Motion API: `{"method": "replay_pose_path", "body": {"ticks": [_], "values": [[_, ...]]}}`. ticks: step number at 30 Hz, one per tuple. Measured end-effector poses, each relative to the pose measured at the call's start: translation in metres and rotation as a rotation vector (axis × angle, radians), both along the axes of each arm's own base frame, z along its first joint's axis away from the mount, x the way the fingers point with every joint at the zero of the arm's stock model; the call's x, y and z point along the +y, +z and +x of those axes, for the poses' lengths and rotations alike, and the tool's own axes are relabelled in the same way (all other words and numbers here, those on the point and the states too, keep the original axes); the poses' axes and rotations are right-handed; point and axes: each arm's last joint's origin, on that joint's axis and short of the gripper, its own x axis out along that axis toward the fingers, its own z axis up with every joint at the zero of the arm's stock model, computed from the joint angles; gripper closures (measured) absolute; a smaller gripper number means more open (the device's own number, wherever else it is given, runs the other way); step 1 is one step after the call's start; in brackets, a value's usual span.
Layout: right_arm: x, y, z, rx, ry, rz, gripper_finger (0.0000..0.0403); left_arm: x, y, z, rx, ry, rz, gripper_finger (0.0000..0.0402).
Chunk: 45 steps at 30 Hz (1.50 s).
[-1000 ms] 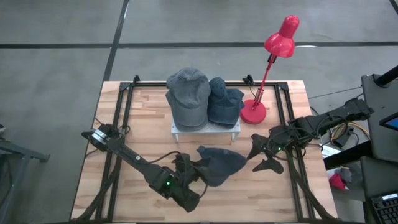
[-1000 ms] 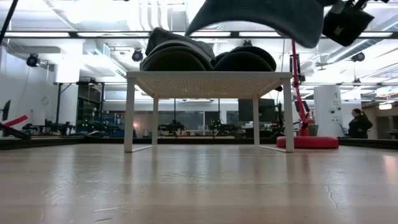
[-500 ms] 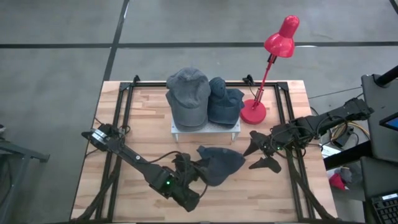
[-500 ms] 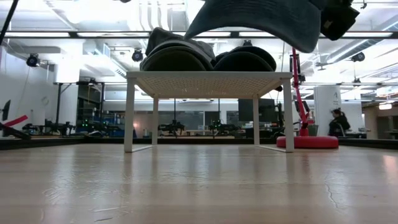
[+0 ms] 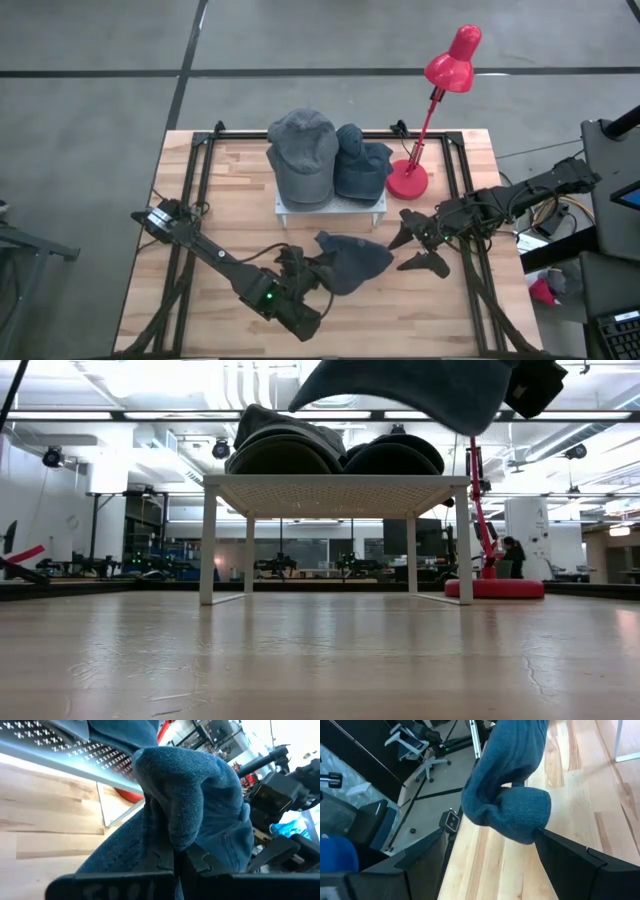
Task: Pick & Place hat
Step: Stack the blue cap on the blue caps on the shelf
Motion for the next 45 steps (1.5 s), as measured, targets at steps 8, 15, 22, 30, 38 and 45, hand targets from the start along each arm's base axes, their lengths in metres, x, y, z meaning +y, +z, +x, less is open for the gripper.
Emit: {"method": "replay_pose_path", "body": {"ticks": [8,15,22,30,38,45], "values": [[0.000,0.001,0.000,-0.003,0.000,0.002,0.0092,-0.007,0.011,-0.011,-0.066,0.041,0.045,0.0401],[0.000,0.001,0.000,-0.004,0.002,0.003,0.0091,-0.012,0.019,-0.019,-0.120,0.077,0.074,0.0401],[0.001,0.008,0.002,-0.079,0.003,0.029,0.0081,-0.015,0.027,-0.024,-0.159,0.095,0.086,0.0401],[0.002,0.021,0.006,-0.232,0.009,0.036,0.0072,-0.015,0.028,-0.023,-0.166,0.113,0.104,0.0401],[-0.001,0.020,0.007,-0.242,-0.062,-0.007,0.0071,-0.019,0.034,-0.030,-0.195,0.116,0.099,0.0401],[0.000,0.025,0.008,-0.294,-0.073,-0.001,0.0071,-0.021,0.047,-0.034,-0.221,0.120,0.097,0.0401]]}}
